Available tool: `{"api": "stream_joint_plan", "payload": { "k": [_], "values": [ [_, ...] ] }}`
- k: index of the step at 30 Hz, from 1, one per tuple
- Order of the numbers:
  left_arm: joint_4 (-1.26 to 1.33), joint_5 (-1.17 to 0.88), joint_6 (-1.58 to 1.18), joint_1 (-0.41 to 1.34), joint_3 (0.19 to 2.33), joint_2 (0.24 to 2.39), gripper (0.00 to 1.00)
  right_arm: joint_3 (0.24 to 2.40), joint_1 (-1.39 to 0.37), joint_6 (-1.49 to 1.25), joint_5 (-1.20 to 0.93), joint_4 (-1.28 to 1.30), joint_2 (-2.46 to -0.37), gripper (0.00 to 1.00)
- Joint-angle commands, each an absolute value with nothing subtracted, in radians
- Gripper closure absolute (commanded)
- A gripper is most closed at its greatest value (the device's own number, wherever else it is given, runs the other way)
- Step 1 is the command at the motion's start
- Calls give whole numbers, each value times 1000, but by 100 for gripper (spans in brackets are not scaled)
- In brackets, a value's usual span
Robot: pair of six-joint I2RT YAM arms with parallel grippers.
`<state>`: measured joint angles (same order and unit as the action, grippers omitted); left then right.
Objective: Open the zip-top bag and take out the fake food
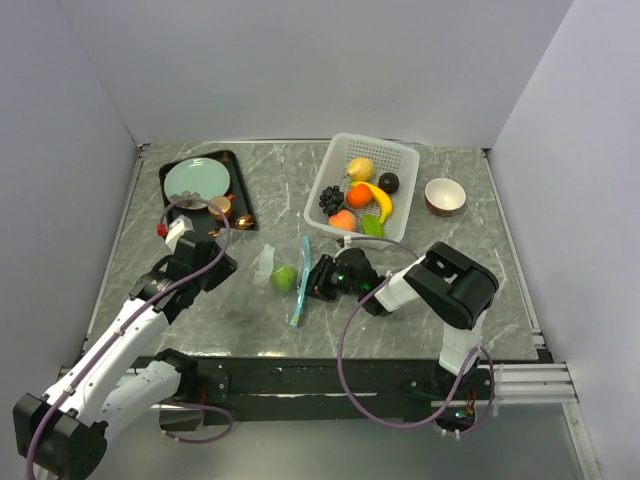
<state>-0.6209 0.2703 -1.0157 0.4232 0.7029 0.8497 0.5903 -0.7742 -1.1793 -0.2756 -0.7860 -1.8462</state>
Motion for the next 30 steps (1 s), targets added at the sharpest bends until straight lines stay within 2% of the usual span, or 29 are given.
{"api": "stream_joint_plan", "payload": {
  "k": [1,7,15,21,24,30],
  "values": [
    [-629,301,-953,430,821,839,52,615,-769,-1152,-241,-750,-1786,64],
    [-537,216,-982,463,805,880,61,632,-765,-1134,-232,-687,-1744,64],
    [-393,192,-973,485,752,937,59,649,-767,-1114,-206,-644,-1715,64],
    [-246,153,-976,485,716,1103,70,673,-767,-1112,-189,-609,-1707,62],
    [-212,163,-980,485,701,1156,73,684,-765,-1112,-184,-598,-1701,52],
    [-150,167,-983,485,675,1239,78,687,-765,-1114,-164,-589,-1686,41]
  ]
}}
